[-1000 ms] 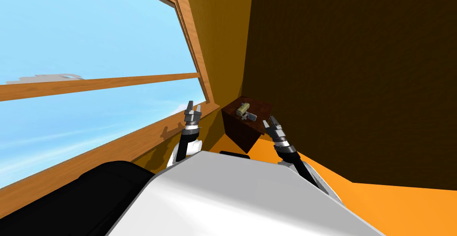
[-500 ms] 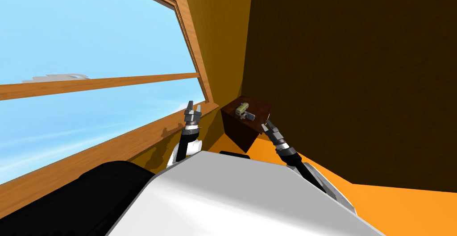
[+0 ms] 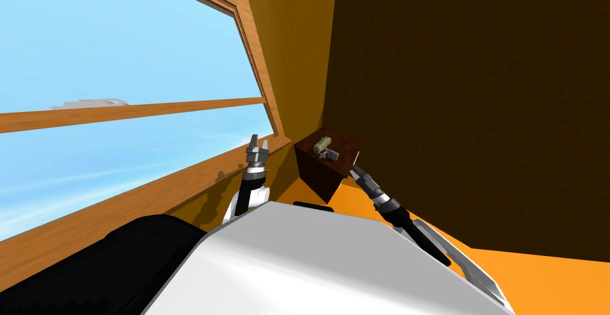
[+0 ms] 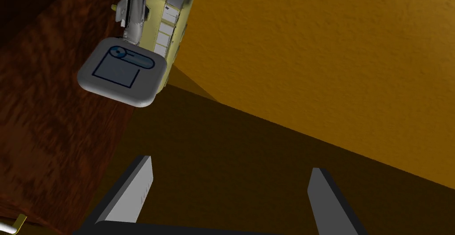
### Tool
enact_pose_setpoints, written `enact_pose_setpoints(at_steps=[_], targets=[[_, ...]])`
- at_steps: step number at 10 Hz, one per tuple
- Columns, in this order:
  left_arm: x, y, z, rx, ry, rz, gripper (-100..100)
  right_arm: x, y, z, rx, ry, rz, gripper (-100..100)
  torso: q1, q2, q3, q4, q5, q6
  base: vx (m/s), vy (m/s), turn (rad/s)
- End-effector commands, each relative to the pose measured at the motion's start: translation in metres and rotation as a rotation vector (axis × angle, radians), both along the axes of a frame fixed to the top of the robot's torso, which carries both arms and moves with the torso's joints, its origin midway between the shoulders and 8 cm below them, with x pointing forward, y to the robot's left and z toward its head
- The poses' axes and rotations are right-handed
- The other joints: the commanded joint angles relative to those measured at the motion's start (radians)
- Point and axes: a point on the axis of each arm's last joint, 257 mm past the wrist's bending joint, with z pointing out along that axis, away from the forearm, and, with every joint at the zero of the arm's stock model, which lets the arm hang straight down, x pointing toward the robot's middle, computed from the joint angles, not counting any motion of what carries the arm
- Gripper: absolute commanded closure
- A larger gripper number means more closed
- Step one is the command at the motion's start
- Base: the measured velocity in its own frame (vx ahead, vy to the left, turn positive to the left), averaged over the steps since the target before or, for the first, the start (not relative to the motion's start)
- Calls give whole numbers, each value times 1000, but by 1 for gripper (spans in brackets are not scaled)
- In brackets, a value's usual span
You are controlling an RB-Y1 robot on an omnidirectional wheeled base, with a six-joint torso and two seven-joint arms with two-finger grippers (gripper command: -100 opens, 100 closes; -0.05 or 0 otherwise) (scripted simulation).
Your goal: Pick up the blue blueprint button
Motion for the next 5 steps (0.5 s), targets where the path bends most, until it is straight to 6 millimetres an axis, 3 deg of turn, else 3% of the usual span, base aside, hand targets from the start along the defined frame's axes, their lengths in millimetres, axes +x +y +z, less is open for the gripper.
enact_pose_setpoints(at_steps=[1,5], targets=[[0,0,0,0,0,0,0,-5,-2,-18,-56,35,28,-100,0,0,0,0,0,0,-18,-48,58],[0,0,0,0,0,0,0,-15,-13,-45,-177,97,87,-100,1,0,0,0,0,0,-16,-35,48]])
